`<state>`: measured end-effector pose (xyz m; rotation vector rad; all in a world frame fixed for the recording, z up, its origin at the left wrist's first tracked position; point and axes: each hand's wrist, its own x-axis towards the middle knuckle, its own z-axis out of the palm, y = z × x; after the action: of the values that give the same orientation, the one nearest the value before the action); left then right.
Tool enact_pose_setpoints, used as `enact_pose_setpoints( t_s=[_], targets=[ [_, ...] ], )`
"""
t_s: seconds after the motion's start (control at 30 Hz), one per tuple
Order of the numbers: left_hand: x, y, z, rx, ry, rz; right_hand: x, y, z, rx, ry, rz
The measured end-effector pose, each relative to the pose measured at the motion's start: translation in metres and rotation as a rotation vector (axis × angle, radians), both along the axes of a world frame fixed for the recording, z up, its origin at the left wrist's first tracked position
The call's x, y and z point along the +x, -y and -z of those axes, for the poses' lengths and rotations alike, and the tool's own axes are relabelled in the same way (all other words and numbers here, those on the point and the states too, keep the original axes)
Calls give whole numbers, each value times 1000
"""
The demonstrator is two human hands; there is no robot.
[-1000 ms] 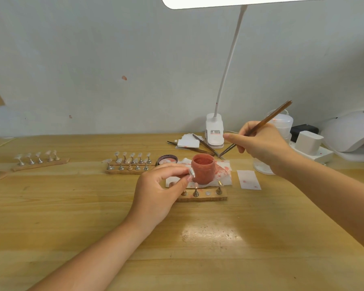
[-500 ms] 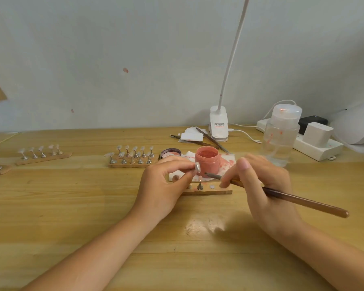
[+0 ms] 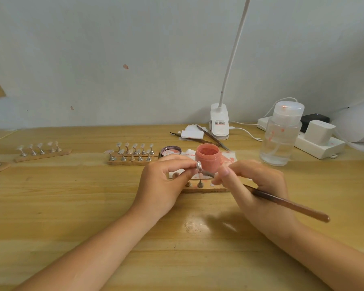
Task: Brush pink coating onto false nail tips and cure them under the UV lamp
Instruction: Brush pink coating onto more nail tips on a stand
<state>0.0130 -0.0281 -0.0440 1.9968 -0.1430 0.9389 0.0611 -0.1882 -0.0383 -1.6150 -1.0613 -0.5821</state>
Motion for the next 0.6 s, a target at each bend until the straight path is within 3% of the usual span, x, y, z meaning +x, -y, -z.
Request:
enact_pose_setpoints(
  t_s=[0.6],
  targets=[
    [1, -1, 2, -1, 22, 24, 0, 0, 2, 17, -64, -65]
  ],
)
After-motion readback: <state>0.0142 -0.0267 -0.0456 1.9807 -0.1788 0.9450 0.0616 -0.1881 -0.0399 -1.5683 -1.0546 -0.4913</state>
